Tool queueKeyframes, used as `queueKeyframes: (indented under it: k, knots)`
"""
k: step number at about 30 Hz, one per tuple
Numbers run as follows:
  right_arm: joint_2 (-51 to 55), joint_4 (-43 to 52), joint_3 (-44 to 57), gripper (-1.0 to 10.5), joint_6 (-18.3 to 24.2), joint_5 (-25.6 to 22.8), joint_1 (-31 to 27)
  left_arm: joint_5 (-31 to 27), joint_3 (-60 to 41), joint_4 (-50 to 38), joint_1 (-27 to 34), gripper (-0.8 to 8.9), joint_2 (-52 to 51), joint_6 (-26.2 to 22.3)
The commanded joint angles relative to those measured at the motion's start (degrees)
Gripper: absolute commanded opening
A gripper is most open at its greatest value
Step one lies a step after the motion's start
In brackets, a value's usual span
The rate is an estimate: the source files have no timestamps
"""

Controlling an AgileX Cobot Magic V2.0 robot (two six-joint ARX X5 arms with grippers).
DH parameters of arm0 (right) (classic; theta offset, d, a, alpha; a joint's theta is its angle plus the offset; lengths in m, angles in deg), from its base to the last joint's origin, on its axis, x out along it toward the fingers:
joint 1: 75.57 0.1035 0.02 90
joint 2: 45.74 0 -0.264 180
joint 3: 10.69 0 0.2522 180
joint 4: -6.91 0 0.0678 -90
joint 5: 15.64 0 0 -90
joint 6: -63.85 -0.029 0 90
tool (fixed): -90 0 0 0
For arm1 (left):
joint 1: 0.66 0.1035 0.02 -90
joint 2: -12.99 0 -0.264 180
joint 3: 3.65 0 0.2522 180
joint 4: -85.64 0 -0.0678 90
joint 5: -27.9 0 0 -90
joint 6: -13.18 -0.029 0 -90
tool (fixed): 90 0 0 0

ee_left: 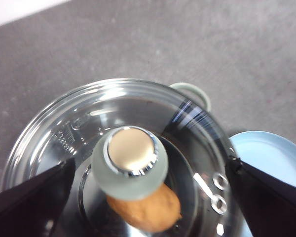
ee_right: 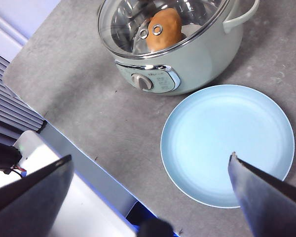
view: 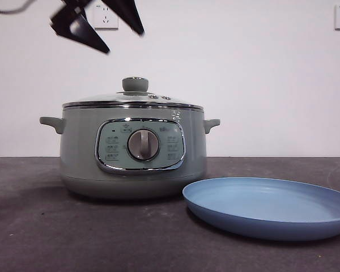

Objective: Take the potato out from the steamer,put the potato on the plate,close the lid

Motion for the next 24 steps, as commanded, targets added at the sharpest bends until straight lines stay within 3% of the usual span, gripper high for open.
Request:
queueKeyframes:
  k: [1, 18, 24]
  knots:
    - [0.04, 0.24, -0.09, 5.7, 0.02, -0.17, 0.09, -0.37, 1.53, -0.7, -0.15, 6.96, 4.31, -1.64]
    - [0.04, 1.05, -0.07, 5.7, 0.02, -0.22, 0.09, -3.41, 1.62, -4.85, -1.46, 6.83, 10.16, -2.32]
    - [0.04, 1.11, -0.09, 5.7, 0.02, -0.24, 0.09, -4.55, 1.62, -4.31, -2.4, 4.95, 10.16, -2.29]
